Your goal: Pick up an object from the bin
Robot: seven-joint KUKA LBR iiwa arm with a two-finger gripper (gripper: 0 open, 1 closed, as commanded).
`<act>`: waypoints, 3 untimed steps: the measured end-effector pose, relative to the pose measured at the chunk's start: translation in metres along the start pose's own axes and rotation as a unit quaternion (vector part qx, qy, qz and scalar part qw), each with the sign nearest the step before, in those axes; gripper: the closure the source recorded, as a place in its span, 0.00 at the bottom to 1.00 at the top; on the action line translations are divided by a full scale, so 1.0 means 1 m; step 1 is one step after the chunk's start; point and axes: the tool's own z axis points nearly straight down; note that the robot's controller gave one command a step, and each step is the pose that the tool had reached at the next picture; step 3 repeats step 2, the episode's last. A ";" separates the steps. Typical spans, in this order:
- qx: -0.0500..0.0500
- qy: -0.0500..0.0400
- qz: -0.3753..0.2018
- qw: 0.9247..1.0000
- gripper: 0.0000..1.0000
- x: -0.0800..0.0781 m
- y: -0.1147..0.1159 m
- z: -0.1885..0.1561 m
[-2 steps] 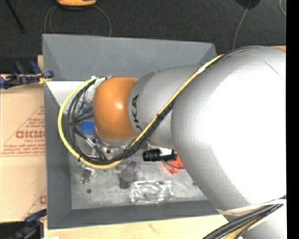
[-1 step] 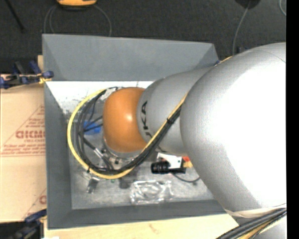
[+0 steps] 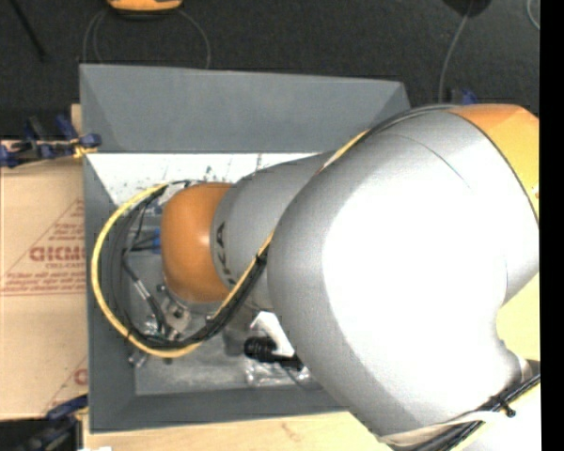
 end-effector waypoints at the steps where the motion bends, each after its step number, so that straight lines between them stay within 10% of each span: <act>1: -0.004 0.001 0.038 0.999 0.00 -0.021 -0.024 -0.001; 2: -0.005 -0.001 0.040 0.999 1.00 -0.023 -0.024 -0.002; 3: -0.005 -0.001 0.040 0.999 1.00 -0.023 -0.024 -0.002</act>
Offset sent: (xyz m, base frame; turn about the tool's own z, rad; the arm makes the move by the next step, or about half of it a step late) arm -0.0023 -0.0330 -0.0028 0.0763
